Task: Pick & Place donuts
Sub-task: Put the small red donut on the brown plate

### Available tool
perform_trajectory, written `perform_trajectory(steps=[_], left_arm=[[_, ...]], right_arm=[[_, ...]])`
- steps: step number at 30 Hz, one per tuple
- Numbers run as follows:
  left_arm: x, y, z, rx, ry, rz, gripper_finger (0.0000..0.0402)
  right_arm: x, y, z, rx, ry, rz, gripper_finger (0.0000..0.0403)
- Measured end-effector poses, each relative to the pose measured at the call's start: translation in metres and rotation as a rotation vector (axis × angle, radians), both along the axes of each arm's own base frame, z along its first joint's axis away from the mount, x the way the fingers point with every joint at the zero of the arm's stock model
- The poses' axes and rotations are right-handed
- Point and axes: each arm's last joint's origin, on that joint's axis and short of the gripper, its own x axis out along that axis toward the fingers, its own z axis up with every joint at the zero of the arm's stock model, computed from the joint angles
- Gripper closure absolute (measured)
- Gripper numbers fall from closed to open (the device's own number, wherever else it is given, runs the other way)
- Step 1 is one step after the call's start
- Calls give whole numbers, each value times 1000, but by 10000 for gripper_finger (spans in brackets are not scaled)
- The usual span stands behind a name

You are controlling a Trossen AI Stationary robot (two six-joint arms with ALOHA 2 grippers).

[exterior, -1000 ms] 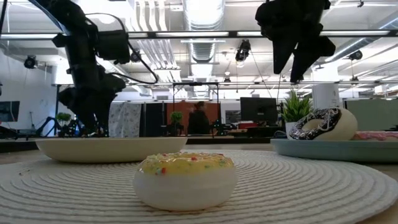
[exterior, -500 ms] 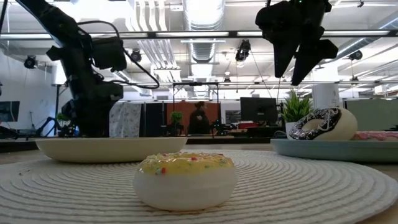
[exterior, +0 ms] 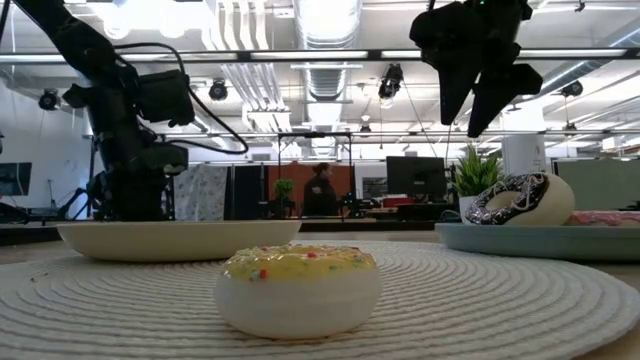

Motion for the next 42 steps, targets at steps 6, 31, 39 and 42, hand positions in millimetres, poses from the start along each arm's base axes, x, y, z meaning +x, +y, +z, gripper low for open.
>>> perform_trajectory(steps=[6,31,39,42], left_arm=[[5,1,8,-30,-31,1,356],[77,-65,28,-94,-102,-249,388],[83,-69,24,-99,-86,-243,287],[83,-68,32,-76,-108,-235,254]], right_arm=[[0,0,0,1,-3,-1,158],[1,0,0,0,-13,15,167],[1,1,0,4,-13,18,167],[1,1,0,4,-12,22,167]])
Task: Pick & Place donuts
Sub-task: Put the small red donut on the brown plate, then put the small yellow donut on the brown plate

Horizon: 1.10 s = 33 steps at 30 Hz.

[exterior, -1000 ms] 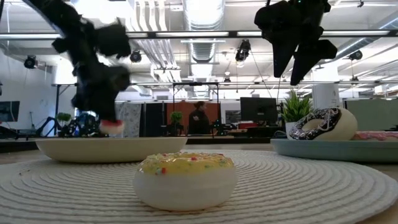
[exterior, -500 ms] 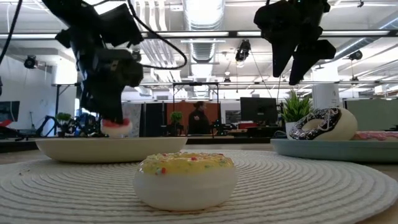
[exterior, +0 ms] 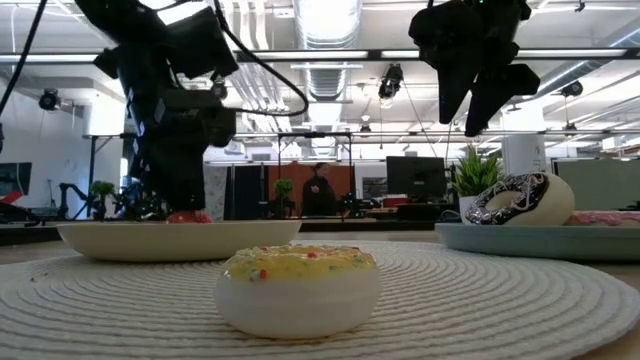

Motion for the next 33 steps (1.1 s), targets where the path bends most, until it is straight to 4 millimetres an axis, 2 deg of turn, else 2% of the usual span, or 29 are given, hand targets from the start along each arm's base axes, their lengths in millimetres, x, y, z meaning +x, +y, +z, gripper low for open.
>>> perform_trajectory(steps=[4,9,14,19,25,33], left_arm=[[-4,1,7,40,28,20,231],[-13,2,7,66,112,25,228],[-20,-14,19,107,61,-108,227],[-34,-44,38,210,-41,-332,227],[-50,-65,47,314,-63,-370,227],[-60,-77,48,266,-49,-337,227]], right_arm=[[0,0,0,0,2,5,167],[0,0,0,-3,1,15,168],[5,6,1,-27,-40,137,168],[18,27,3,9,-160,419,168],[40,63,-11,-37,-267,725,168],[79,96,-44,83,-303,838,168]])
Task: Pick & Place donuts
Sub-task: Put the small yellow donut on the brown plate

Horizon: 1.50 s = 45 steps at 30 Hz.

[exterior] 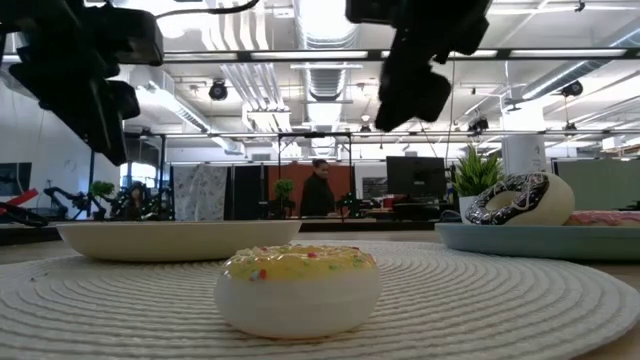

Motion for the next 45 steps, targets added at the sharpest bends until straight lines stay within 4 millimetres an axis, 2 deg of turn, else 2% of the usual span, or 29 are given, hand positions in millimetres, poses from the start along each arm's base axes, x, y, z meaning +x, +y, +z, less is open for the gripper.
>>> perform_trajectory(steps=[8,11,15,21,31,39,45], left_arm=[[0,1,1,56,-30,35,227],[0,1,1,51,-31,46,227],[1,2,1,60,-36,51,227],[1,3,1,92,-52,69,227],[2,2,1,85,-58,76,227],[2,2,1,83,-59,80,227],[2,2,1,82,-59,80,227]], right_arm=[[40,44,-33,1,63,74,170],[46,61,-41,-8,67,111,170],[47,75,-39,-58,29,109,173],[44,82,-41,-106,-8,93,182],[55,89,-72,-86,-36,89,184],[55,89,-72,-131,-42,107,184],[58,90,-81,-155,-55,101,191]])
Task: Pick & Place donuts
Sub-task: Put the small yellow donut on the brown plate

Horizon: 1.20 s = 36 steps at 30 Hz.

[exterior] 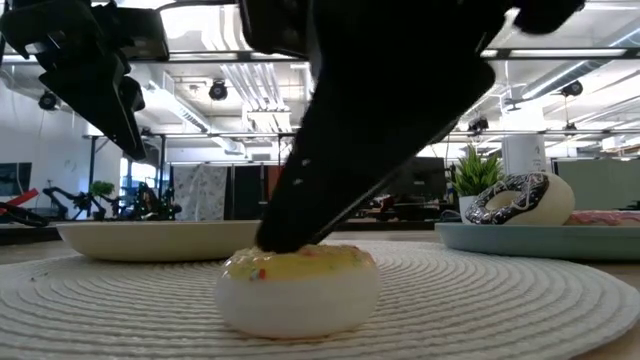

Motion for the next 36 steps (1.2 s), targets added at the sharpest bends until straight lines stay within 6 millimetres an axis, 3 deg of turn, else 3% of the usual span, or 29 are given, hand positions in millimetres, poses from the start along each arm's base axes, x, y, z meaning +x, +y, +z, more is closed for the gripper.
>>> perform_trajectory(steps=[8,16,20,23,27,31,34,36], left_arm=[[0,0,0,0,0,0,227],[0,0,0,1,1,-1,227],[0,0,0,1,1,-1,227],[0,0,0,1,1,-1,227],[0,0,0,-2,1,-1,227],[-1,-3,0,-14,1,-3,227],[-3,-7,1,-25,-6,-8,227],[-6,-9,3,-34,-10,-3,227]], right_arm=[[-1,0,-5,-19,15,16,242],[-4,-2,-5,-30,81,37,333],[-4,-3,5,-46,123,36,379],[0,-8,23,-38,95,19,389],[4,-26,55,-29,18,-37,388],[11,-57,75,-72,-46,-149,388],[23,-93,76,-54,-51,-249,388],[34,-115,66,-2,-44,-293,388]])
